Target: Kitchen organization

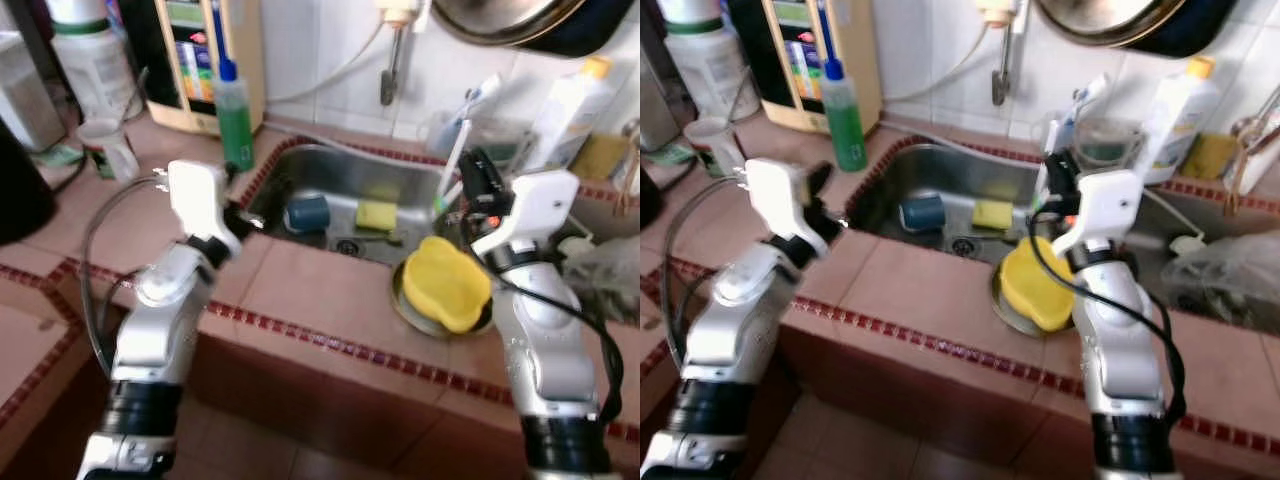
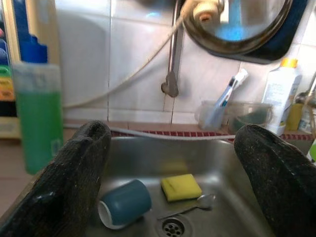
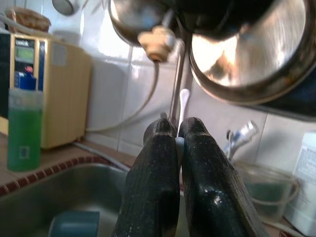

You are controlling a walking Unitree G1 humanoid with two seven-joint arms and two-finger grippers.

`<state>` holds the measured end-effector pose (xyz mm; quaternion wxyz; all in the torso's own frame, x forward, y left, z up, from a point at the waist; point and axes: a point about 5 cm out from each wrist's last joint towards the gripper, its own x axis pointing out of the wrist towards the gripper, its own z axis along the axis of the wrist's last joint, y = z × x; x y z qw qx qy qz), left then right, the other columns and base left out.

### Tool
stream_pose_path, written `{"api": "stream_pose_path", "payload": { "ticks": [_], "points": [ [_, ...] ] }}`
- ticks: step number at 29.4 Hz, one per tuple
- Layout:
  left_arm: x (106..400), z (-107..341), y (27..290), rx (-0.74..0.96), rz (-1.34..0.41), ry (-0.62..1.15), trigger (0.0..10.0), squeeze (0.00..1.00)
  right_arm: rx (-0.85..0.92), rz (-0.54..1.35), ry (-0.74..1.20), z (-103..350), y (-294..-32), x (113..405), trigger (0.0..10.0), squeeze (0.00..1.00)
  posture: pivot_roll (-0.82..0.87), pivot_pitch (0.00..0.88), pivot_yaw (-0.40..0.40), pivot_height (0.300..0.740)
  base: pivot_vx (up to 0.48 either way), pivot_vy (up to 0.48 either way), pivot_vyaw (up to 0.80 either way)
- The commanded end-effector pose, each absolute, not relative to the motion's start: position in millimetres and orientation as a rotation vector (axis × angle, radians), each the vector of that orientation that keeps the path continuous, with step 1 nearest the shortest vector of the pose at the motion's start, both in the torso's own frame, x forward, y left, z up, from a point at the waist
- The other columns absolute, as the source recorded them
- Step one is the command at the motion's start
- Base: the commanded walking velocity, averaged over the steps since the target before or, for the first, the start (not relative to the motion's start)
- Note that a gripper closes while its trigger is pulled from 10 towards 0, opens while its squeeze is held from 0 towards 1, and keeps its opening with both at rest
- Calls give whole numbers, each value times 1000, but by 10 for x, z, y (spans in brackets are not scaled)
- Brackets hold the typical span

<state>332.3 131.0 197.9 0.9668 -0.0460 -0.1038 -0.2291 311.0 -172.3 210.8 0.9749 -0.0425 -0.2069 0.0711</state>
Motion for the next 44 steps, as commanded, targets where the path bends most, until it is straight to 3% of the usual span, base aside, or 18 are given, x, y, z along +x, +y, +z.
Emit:
{"api": "stream_pose_path", "payload": {
  "ticks": [1, 11, 32, 44],
  "points": [
    [3325, 2014, 1393, -86, -440, -227, 10000, 0, -83, 159, -441, 2152, -1657, 3116, 10000, 0, 56, 5, -45, 740, 0, 0, 0],
    [3272, 1987, 1320, -22, -502, -227, 10000, 0, -98, 149, -432, 2127, -1671, 3128, 10000, 0, 57, 15, -46, 740, 0, 0, 0],
    [3246, 2028, 1308, -7, -560, -264, 10000, 0, -109, 113, -418, 2122, -1732, 3144, 10000, 0, 49, 40, -42, 740, 0, 0, -785],
    [3242, 2029, 1274, -8, -578, -267, 10000, 0, -105, 110, -451, 2160, -1748, 3116, 10000, 0, 40, 43, -40, 740, 361, 0, -87]
  ]
}}
